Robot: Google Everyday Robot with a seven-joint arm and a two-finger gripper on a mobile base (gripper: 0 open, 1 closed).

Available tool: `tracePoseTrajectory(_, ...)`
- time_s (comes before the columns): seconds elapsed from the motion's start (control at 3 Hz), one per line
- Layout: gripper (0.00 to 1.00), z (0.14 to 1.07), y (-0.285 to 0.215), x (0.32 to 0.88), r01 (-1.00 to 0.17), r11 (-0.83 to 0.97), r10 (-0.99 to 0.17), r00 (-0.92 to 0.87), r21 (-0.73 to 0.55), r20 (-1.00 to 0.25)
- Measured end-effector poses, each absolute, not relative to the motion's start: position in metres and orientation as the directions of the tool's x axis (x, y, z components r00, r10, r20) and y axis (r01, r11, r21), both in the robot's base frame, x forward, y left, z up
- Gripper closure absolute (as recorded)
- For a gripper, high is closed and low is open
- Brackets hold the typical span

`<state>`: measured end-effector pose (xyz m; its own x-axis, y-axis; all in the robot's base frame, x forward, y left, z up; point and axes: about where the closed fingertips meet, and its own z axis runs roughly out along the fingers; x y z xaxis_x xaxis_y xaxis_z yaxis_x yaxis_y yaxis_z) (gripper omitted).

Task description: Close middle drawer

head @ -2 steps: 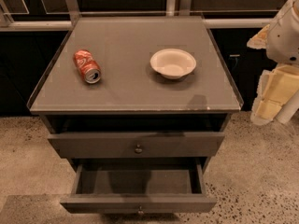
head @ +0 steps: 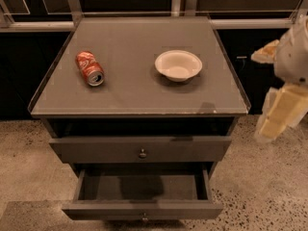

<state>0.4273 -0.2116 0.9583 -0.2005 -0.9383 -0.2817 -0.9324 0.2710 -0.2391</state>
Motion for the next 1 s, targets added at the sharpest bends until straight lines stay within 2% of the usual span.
tracePoseTrajectory(0.67,0.00,0.880,-0.142,0.371,-0.939,0.212,-0.856,-0.045,-0.270,-0.515)
tracePoseTrajectory(1.0,0.00,0.798,-0.109,0.355,-0.944,0.281,-0.729,-0.094,-0.171,-0.678)
